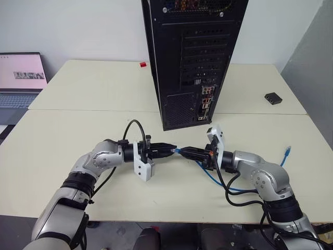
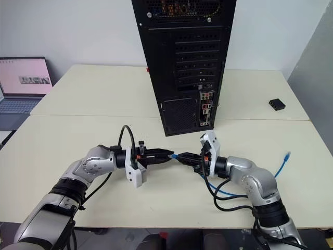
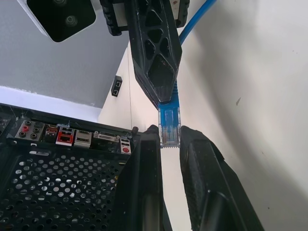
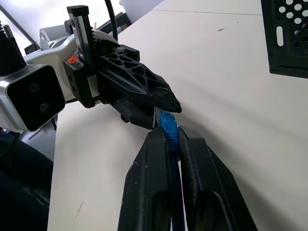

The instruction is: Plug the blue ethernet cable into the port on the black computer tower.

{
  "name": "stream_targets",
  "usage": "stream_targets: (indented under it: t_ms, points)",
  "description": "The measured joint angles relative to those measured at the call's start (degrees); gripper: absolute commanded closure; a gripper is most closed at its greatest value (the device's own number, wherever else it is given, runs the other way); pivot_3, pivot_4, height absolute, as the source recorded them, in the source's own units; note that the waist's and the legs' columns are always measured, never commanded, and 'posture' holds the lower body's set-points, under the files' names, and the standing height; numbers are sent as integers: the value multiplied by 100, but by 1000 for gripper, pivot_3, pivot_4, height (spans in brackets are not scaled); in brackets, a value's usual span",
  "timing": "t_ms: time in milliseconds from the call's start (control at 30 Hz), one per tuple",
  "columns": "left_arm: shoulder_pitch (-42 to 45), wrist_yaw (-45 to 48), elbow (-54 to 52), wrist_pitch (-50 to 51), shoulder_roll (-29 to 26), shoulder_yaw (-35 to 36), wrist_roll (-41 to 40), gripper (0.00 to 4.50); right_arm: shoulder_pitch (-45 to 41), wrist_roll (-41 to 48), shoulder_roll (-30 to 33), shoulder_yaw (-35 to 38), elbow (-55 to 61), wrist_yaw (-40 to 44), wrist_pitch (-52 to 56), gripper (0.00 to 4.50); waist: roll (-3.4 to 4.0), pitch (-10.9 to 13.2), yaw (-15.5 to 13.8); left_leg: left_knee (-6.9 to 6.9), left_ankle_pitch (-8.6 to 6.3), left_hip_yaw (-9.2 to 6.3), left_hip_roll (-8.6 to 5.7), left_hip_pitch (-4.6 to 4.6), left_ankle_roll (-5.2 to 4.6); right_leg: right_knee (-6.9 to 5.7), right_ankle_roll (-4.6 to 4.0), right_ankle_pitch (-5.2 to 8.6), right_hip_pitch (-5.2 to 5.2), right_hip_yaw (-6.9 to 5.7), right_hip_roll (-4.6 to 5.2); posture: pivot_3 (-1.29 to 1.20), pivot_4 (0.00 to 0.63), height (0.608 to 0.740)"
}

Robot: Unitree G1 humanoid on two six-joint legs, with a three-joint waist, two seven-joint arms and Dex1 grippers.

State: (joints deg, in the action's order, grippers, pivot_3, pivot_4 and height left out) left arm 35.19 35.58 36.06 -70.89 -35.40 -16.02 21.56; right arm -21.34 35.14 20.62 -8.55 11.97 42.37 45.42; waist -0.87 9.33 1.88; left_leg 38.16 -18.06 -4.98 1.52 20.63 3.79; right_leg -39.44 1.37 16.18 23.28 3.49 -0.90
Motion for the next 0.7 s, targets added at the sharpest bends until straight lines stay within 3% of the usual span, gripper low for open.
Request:
stream_targets:
  t_ms: [67,133,433,600,700]
  points:
    - [0,-103,0,-9,1,0,83,4229,0,0,0,10,0,0,5,4498,0,0,0,0,0,0,0,0,0,0,0,0,0,0,0,0,150,740]
    - [0,-121,1,-4,2,-16,79,3528,0,0,3,20,0,7,12,4499,0,0,0,0,0,0,0,0,0,-1,0,0,0,0,0,0,150,740]
    - [2,-243,2,36,2,-177,-126,1826,1,0,86,13,0,66,126,4500,0,0,0,0,0,0,0,0,0,-1,0,0,0,0,1,0,150,740]
    - [-99,-71,19,471,-85,-190,-606,1826,11,-55,213,42,27,48,107,4500,0,0,4,0,0,0,1,-1,0,-2,0,0,0,0,1,0,150,740]
    - [-554,736,-365,1431,-329,-232,-1707,1826,72,-205,315,195,155,-144,-51,4500,2,1,36,-3,0,1,4,0,0,-8,-1,1,4,2,1,0,150,740]
